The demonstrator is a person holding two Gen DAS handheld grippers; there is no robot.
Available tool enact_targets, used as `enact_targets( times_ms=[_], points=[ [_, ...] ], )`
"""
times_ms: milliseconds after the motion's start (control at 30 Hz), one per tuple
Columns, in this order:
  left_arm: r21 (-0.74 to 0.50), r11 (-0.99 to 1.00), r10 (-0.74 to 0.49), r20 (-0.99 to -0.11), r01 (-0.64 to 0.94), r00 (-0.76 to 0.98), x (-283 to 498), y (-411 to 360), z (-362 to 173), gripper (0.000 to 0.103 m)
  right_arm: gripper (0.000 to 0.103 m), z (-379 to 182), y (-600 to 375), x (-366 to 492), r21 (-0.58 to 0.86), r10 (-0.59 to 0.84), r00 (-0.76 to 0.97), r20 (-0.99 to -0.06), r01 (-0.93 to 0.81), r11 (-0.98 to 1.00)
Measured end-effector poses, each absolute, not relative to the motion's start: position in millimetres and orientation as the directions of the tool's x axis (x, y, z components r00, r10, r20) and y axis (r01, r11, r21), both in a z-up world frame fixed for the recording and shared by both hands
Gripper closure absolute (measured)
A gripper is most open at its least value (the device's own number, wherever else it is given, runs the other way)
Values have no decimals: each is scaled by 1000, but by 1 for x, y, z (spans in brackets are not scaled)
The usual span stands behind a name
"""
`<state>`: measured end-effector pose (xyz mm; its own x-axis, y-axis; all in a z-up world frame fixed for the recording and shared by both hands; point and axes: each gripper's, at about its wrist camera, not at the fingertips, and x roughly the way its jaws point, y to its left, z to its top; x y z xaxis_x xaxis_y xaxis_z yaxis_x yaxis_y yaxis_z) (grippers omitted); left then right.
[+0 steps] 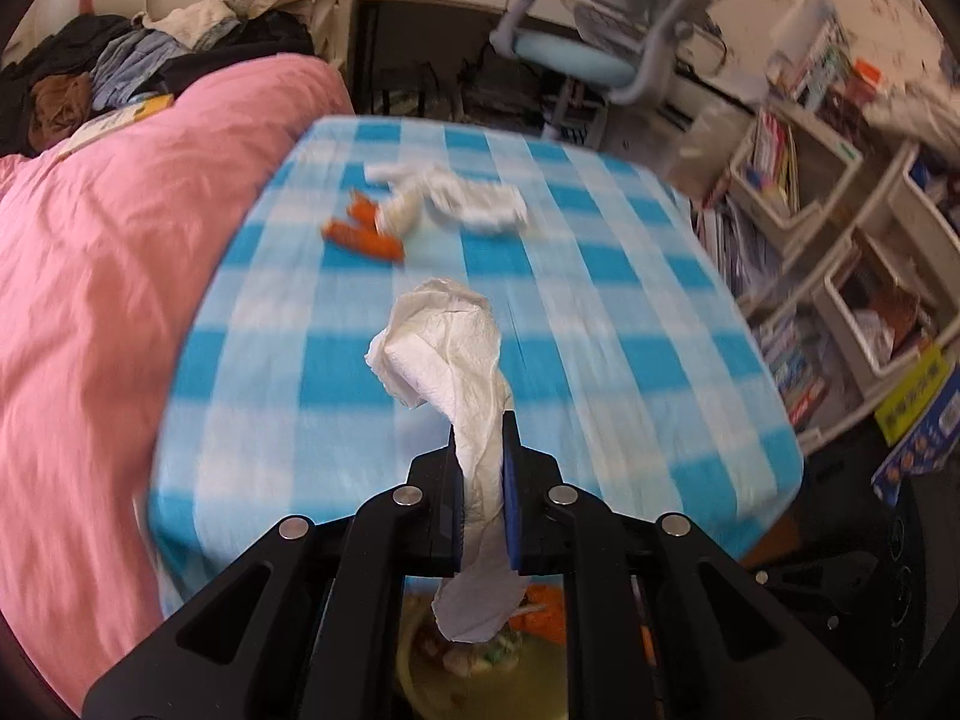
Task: Collect trash
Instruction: 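Carry the tissue to the bin and open the left tool while the right tool drops the stick in, then move both open tools back above the table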
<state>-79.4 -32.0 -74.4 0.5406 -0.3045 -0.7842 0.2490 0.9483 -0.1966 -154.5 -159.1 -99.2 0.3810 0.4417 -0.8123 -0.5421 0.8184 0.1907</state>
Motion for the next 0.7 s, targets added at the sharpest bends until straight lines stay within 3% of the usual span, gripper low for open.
enact_targets(
  times_ms=[67, 167, 233, 367, 533, 600, 700],
  points=[
    [-186, 951, -292, -802, 248, 521, -97, -35, -82, 93, 83, -106, -161, -165, 189, 427, 360, -829, -539, 821],
    [-191, 949, -291, -837, 252, 463, -122, -41, -97, 93, 63, -107, -170, -174, 179, 407, 371, -835, -515, 838],
    [-198, 944, -293, -872, 265, 392, -139, -46, -112, 92, 61, -103, -181, -174, 180, 398, 394, -828, -486, 855],
    [-177, 946, -272, -889, 272, 368, -157, -49, -120, 75, 53, -92, -200, -164, 164, 365, 469, -804, -416, 895],
    [-103, 962, -231, -798, 251, 556, -157, -46, -87, 49, 41, -79, -210, -129, 121, 318, 575, -753, -354, 927],
    [-81, 967, -214, -772, 242, 598, -147, -48, -77, 46, 34, -78, -211, -106, 103, 298, 611, -733, -333, 937],
    [-59, 973, -191, -741, 222, 643, -122, -48, -64, 44, 32, -80, -212, -76, 89, 273, 631, -726, -308, 947]
  ],
)
